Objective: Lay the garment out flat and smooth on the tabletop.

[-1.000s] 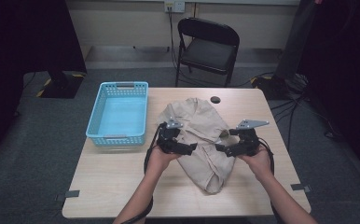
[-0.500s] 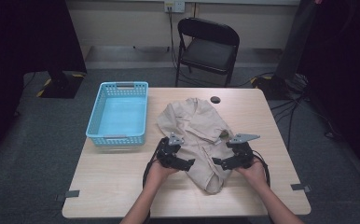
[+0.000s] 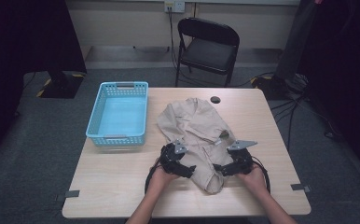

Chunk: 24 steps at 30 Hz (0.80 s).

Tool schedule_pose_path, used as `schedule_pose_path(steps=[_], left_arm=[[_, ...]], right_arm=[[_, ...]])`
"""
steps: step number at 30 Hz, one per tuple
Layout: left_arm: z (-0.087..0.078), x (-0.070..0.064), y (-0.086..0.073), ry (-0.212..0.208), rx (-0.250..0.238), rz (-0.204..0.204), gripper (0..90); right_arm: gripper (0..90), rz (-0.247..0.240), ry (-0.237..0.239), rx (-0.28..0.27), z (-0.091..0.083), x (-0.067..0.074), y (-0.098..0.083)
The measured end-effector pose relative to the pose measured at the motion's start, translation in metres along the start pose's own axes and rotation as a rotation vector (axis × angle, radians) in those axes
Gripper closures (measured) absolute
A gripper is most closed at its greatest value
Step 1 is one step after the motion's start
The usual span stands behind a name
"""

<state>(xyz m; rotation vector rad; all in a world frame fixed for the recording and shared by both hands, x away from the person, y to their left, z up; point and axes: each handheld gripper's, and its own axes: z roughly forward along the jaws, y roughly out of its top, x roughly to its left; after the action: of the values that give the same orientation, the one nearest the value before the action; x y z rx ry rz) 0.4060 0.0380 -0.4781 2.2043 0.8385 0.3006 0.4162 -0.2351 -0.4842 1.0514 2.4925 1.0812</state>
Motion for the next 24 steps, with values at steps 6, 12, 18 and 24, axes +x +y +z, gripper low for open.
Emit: schedule_pose_path(steps=[6, 12, 18, 24], left_arm=[[0.0047, -0.0026, -0.0048, 0.002, 0.020, 0.026, 3.3], [0.0067, -0.0021, -0.0065, -0.017, 0.026, 0.023, 0.5], [0.0065, -0.0005, -0.0067, -0.035, 0.027, 0.040, 0.2], [0.0064, -0.0006, -0.0069, -0.034, 0.026, 0.040, 0.2]], right_arm=[[1.9, -0.035, -0.025, 0.025, 0.0020, 0.0042, 0.0003], [1.5, -0.025, -0.030, 0.030, 0.0017, 0.0053, -0.0002], [1.2, -0.021, -0.038, 0.030, 0.0009, 0.0079, -0.0013], [0.0, -0.010, -0.052, 0.036, 0.0017, 0.0080, -0.0008]])
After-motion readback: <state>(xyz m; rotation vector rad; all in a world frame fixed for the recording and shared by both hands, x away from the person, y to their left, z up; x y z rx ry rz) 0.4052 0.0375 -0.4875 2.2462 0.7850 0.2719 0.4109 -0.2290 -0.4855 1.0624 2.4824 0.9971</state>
